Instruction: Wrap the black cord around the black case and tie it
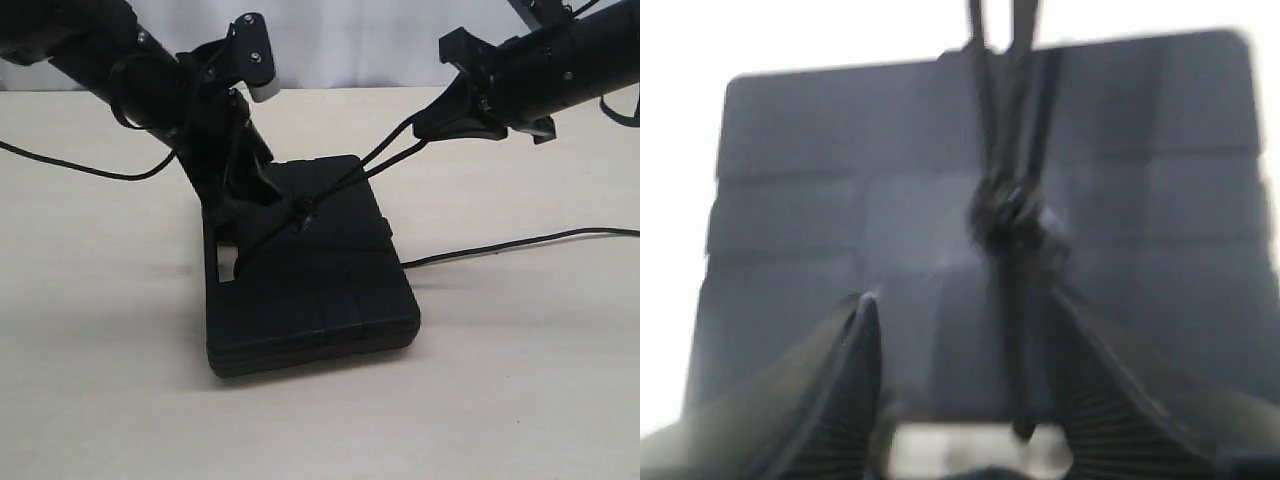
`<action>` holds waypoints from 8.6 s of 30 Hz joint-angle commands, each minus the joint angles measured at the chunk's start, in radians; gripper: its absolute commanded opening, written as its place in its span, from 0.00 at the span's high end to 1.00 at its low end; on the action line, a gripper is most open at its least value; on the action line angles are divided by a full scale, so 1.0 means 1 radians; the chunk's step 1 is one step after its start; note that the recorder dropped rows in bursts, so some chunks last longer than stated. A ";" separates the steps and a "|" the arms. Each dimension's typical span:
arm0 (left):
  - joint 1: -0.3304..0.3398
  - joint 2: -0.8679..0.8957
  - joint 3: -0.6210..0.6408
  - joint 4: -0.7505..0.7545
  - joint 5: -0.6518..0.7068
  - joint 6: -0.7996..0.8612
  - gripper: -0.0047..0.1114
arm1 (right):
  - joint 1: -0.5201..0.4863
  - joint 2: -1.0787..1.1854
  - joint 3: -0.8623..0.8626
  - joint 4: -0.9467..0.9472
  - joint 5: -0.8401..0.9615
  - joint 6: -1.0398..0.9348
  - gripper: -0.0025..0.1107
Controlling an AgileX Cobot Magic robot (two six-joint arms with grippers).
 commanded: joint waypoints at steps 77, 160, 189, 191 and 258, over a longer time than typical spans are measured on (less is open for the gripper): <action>-0.005 0.188 0.009 -0.355 0.072 0.175 0.96 | -0.517 0.578 -0.377 -1.030 -0.256 1.133 0.66; 0.108 0.188 0.009 -0.582 0.428 0.110 0.68 | 0.180 -0.338 0.519 0.588 -0.615 -1.451 0.94; 0.100 0.095 0.007 -1.006 0.380 0.188 0.42 | 0.180 -0.313 0.509 0.588 -0.565 -1.450 0.94; 0.091 0.095 0.007 -1.006 0.345 0.188 0.42 | 0.180 -0.313 0.509 0.588 -0.565 -1.450 0.94; 0.042 0.054 -0.161 -1.114 0.113 0.230 0.96 | 0.180 -0.321 0.265 0.707 -0.500 -1.206 0.55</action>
